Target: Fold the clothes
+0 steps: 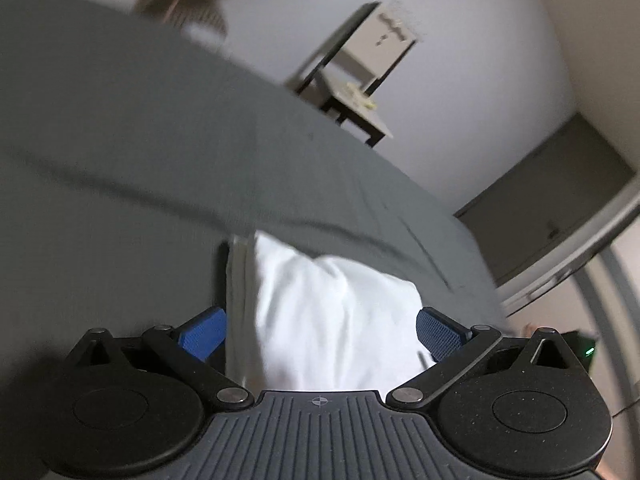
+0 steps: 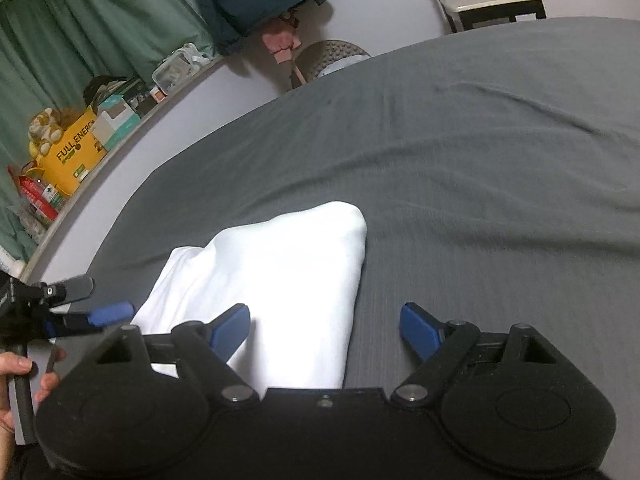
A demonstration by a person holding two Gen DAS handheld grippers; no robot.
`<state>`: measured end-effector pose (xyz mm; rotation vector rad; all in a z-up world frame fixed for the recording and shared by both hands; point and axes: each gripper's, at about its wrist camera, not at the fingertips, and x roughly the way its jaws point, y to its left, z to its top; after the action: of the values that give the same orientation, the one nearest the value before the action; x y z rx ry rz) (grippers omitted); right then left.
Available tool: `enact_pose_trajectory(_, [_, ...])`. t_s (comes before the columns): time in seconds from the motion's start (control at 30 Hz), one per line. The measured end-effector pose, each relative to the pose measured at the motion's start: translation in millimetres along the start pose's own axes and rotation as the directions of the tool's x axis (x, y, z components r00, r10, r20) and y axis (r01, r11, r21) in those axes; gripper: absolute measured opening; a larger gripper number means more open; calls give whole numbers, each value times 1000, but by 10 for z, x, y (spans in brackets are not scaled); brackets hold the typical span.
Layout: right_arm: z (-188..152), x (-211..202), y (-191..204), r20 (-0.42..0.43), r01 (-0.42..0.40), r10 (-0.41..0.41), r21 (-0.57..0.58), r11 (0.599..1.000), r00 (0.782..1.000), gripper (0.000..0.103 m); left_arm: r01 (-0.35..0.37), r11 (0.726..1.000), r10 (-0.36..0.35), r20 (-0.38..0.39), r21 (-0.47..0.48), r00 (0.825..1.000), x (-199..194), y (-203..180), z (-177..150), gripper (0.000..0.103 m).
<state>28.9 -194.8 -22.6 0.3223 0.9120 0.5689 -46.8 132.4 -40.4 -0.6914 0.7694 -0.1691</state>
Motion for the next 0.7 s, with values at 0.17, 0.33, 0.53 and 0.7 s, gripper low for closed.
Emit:
enact_pose_trajectory(0.17, [87, 108, -2, -22, -13, 13, 9, 1000, 1000, 83, -91, 994, 85, -110, -55, 990, 211, 116, -79, 103])
enact_pose_trajectory(0.33, [182, 238, 8, -53, -52, 53, 14, 999, 997, 81, -11, 992, -19, -236, -126, 972, 405, 191, -221, 103])
enact_pose_trajectory(0.53, [280, 395, 56, -70, -66, 65, -13, 998, 995, 79, 30, 991, -65, -269, -132, 961, 679, 127, -281, 103])
enact_pose_trajectory(0.7, [315, 474, 9, -65, -101, 101, 12, 995, 993, 79, 63, 989, -101, -295, -136, 950, 907, 74, -329, 103])
